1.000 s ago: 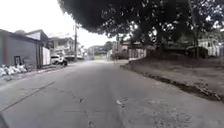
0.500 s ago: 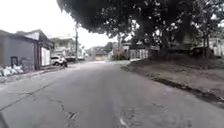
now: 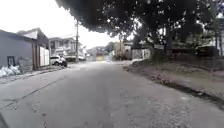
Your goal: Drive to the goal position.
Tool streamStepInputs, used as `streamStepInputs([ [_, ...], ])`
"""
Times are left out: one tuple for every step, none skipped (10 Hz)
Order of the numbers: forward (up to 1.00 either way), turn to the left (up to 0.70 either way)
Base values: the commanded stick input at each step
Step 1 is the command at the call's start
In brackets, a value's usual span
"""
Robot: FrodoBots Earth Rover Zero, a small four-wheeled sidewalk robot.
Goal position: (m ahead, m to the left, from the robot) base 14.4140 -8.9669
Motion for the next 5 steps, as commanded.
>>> streamStepInputs([
  [0.85,0.00],
  [0.85,0.00],
  [0.85,0.00],
  [0.85,0.00],
  [0.85,0.00],
])
